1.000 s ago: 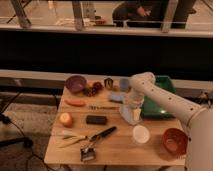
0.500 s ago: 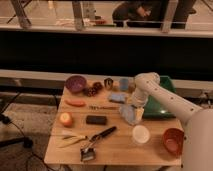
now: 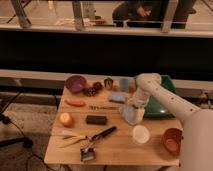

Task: Place towel in red bowl

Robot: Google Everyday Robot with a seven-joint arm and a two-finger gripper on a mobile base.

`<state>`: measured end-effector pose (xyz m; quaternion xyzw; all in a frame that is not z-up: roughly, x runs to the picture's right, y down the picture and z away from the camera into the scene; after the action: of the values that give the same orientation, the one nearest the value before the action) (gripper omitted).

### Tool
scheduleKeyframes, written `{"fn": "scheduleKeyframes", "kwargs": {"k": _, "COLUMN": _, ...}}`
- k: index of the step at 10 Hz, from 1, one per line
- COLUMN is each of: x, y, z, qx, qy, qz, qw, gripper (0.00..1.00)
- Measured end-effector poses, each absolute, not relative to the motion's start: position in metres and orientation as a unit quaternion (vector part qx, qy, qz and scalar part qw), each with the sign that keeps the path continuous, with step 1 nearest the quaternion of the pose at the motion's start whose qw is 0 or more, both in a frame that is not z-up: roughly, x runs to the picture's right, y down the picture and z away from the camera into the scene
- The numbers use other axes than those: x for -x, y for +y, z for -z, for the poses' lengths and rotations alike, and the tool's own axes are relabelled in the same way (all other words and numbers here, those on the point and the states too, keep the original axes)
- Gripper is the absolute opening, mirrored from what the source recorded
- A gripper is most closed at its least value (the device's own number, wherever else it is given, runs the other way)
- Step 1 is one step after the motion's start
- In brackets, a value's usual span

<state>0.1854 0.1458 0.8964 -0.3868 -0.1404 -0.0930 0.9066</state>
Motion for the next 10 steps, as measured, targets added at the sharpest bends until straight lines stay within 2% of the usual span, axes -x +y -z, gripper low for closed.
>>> {"fn": "scheduleKeyframes", "kwargs": {"k": 5, "x": -0.142, "y": 0.158, "z": -0.892, "qx": 0.411, "qy": -0.148, "qz": 0.118, "qw": 0.892, "gripper": 0.78}}
{"fn": "scheduleKeyframes", "kwargs": {"k": 6, "x": -0.142, "y": 0.16, "z": -0.892, "qx": 0.414, "qy": -0.152, "qz": 0.119, "qw": 0.889, "gripper": 0.7}}
{"fn": "scheduleKeyframes", "kwargs": {"k": 10, "x": -0.144, "y": 0.161, "z": -0.891, "qx": 0.415, "qy": -0.164, "qz": 0.124, "qw": 0.886, "gripper": 0.28}}
